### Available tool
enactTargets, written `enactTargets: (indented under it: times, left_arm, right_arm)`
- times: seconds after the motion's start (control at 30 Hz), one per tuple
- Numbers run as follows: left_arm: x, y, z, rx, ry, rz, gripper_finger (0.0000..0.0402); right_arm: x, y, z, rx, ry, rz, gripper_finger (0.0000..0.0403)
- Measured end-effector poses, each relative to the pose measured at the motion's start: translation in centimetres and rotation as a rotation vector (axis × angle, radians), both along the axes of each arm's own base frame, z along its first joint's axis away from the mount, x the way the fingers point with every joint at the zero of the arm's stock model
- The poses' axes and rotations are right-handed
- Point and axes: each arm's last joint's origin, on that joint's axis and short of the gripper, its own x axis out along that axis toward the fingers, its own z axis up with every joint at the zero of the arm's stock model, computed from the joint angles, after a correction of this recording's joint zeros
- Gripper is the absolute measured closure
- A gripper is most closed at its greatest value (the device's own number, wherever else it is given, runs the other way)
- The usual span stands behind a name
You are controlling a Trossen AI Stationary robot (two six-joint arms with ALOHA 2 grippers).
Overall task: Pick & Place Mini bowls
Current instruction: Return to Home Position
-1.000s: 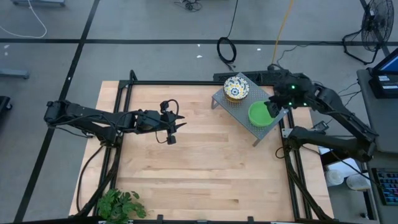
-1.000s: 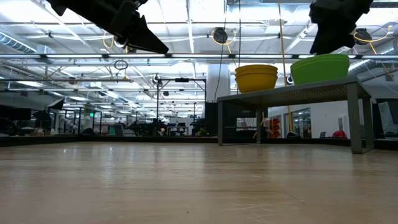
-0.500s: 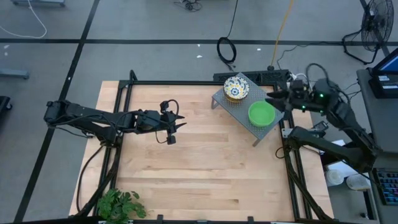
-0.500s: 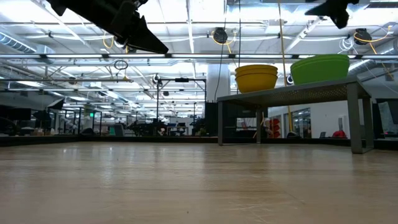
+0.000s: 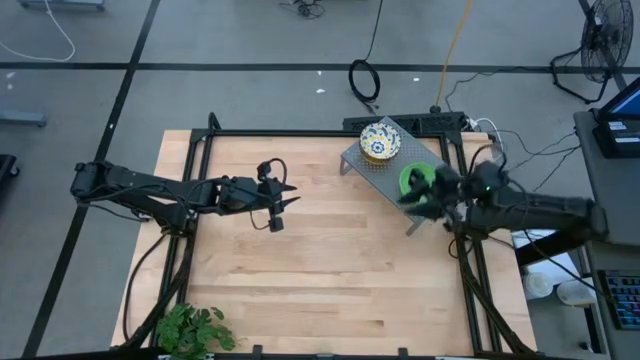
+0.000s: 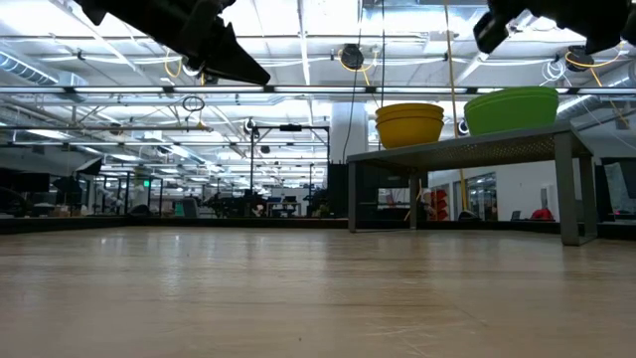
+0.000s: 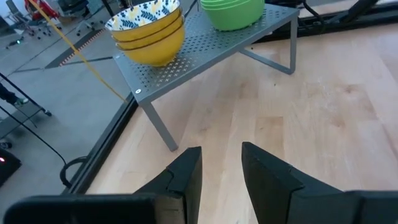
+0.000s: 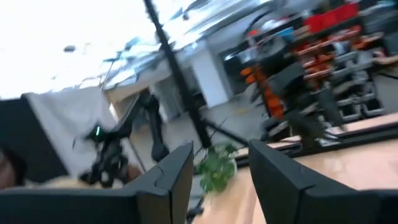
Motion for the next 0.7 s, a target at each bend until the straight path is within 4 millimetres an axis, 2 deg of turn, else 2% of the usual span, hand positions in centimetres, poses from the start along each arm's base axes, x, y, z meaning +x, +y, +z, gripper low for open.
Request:
enactTargets:
  times: [0.23, 0.4, 0.5, 0.7]
  left_arm:
    - [0.1, -0.3, 0.2, -0.121, -0.067, 0.035, 0.0284]
    - [-0.1, -0.7, -0.2, -0.148, -0.029, 0.032, 0.0284]
    - [-0.2, -0.8, -0.5, -0.159, 0.007, 0.038, 0.0284]
    - [-0.8, -1.3, 0.0, -0.235, -0.024, 0.047, 0.0284]
  right_arm:
    - [2.4, 4.6, -1.9, -0.215, 0.023, 0.134, 0.0271]
    - [2.0, 7.7, -2.5, -0.35, -0.001, 0.206, 0.028]
    - [0.5, 8.1, -2.2, -0.417, -0.037, 0.214, 0.0287]
    - [-2.8, 6.6, -3.1, -0.524, 0.076, 0.062, 0.0305]
